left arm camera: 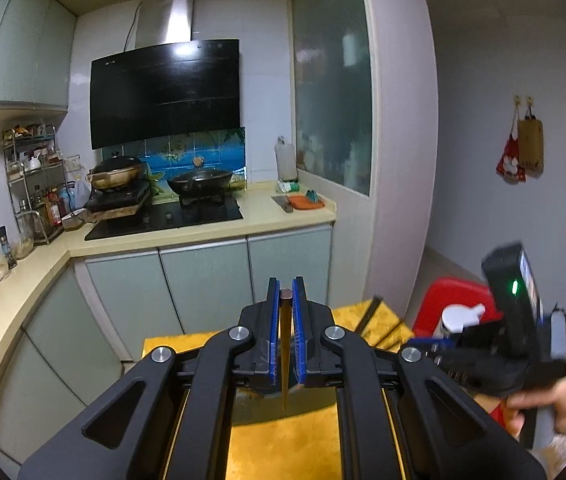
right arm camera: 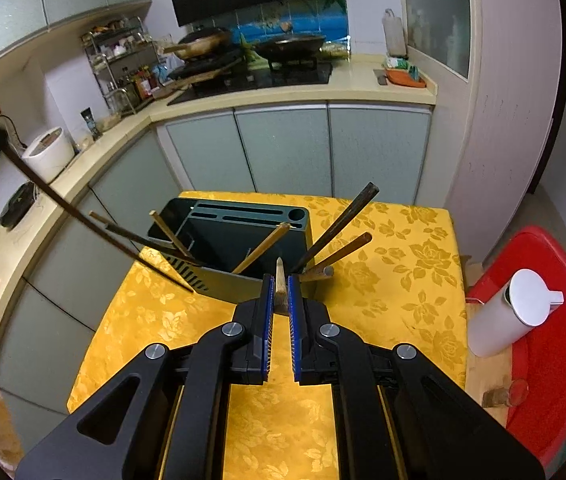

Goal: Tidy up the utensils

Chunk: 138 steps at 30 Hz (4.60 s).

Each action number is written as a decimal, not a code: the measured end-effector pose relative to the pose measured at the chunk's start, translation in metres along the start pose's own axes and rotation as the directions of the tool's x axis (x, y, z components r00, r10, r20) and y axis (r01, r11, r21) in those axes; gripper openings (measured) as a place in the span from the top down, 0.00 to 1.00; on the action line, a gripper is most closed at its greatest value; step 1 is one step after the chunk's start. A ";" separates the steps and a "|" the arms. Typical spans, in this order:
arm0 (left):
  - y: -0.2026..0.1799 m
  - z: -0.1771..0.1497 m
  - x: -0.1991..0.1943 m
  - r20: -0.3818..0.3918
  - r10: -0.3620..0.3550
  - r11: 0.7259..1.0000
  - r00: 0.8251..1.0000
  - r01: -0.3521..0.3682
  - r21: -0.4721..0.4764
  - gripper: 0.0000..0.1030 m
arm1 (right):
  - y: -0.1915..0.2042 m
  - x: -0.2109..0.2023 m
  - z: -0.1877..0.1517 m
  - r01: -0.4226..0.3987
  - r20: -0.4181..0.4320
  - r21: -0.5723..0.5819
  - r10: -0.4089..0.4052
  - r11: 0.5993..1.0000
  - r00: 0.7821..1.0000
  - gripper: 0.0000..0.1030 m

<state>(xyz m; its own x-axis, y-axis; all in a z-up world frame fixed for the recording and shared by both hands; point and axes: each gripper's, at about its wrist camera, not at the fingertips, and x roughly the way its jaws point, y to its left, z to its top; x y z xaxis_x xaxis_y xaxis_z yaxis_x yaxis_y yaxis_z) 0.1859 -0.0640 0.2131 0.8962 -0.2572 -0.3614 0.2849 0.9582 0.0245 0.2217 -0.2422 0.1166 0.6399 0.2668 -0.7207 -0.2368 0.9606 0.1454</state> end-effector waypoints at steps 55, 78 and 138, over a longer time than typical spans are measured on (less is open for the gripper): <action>0.018 -0.053 0.057 -0.030 0.206 0.977 0.978 -0.208 -0.050 0.08 | 0.016 -0.017 -0.005 0.043 0.308 0.059 -0.059 0.997 0.949 0.24; 0.006 -0.172 0.003 0.008 0.312 0.950 0.950 -0.312 -0.012 0.07 | 0.041 -0.014 -0.122 0.148 0.456 0.047 -0.153 0.988 0.877 0.06; 0.017 -0.229 -0.006 -0.042 0.303 0.948 0.952 -0.305 -0.087 0.07 | 0.064 0.007 -0.175 0.190 0.471 0.035 -0.184 0.981 0.863 0.06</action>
<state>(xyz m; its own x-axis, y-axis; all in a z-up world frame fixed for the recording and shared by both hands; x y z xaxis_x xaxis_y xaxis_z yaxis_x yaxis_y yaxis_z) 0.1076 -0.0180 0.0025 0.9252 0.0506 -0.3762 -0.0331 0.9981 0.0527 0.0830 -0.1922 0.0026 0.9398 0.0899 -0.3296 -0.0851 0.9960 0.0290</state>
